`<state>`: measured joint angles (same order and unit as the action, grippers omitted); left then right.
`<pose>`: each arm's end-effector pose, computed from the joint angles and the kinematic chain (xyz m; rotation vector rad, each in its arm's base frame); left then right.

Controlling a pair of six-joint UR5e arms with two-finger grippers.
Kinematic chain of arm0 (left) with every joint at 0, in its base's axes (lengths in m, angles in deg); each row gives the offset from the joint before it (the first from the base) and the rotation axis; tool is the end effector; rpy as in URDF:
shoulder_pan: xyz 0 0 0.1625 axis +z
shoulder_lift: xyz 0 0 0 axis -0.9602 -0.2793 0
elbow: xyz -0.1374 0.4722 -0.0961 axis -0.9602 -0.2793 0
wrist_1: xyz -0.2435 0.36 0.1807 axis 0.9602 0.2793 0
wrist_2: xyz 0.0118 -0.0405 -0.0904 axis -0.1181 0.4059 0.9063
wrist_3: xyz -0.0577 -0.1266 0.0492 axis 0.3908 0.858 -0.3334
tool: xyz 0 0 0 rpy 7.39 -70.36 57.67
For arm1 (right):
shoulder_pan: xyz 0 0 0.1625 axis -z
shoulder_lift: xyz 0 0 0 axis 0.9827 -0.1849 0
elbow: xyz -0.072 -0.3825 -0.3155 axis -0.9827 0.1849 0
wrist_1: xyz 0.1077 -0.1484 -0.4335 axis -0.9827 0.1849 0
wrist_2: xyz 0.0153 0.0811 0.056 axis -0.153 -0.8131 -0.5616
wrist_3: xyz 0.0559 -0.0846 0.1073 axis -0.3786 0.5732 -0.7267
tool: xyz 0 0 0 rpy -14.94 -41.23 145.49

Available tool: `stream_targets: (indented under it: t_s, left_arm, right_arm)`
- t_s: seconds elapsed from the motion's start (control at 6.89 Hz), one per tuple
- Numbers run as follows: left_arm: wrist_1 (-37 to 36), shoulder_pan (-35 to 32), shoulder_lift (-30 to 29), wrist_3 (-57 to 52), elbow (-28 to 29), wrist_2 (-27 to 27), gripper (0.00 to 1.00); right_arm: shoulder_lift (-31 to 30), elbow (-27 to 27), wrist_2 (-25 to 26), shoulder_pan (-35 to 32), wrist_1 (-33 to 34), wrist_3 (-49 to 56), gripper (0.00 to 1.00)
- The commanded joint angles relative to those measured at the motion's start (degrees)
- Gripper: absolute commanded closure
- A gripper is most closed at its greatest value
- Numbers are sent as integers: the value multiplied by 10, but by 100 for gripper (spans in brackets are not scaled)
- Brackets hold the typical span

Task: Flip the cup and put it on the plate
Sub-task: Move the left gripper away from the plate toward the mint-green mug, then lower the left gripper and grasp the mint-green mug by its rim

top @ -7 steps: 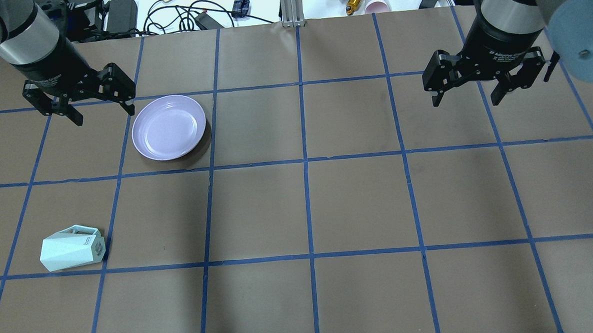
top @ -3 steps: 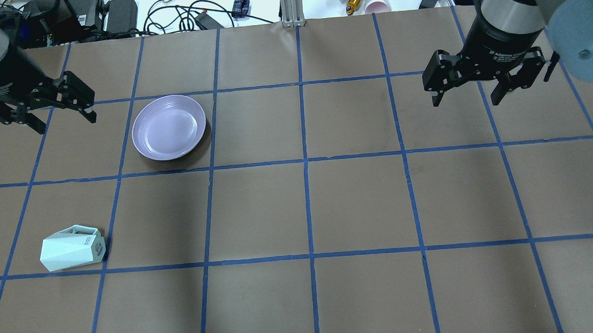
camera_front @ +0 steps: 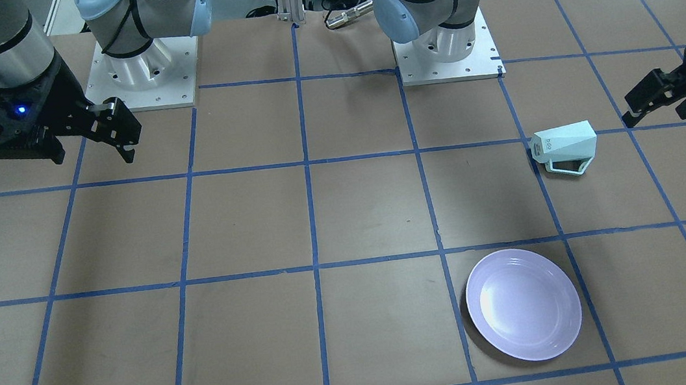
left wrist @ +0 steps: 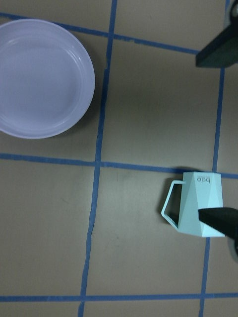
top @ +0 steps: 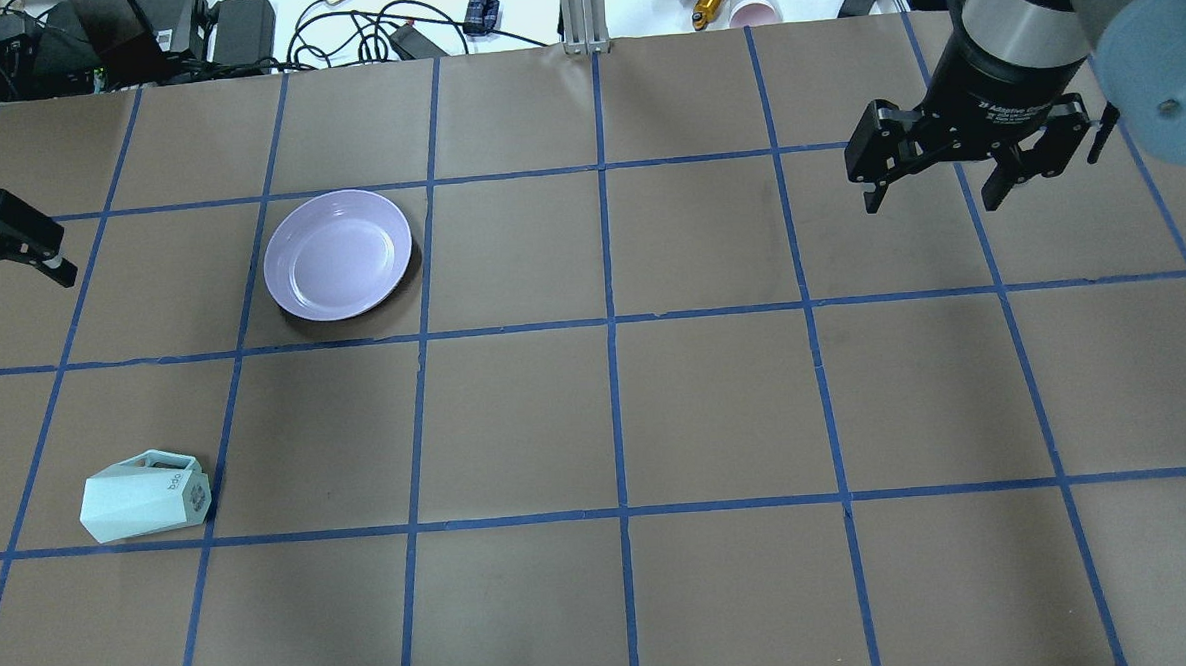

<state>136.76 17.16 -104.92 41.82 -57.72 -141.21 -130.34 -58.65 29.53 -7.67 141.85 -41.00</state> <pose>0.2009 -0.5510 0.4587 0.1041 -3.0860 -0.0892 0.1026 -0.5439 0.4981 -0.1508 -3.1211 -0.0172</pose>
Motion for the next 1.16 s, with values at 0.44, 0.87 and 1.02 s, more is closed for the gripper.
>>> stream_targets:
  t_s: [0.44, 0.87, 1.02]
  left_arm:
    - [-2, 126, -58, -176, -47, 41, 0]
    - [-10, 167, -80, -237, -104, 40, 0]
    - [-9, 171, -88, -237, -108, 43, 0]
  right_arm:
    - [0, 0, 0, 0, 0, 0, 0]
    - [0, 0, 0, 0, 0, 0, 0]
    - [0, 0, 0, 0, 0, 0, 0]
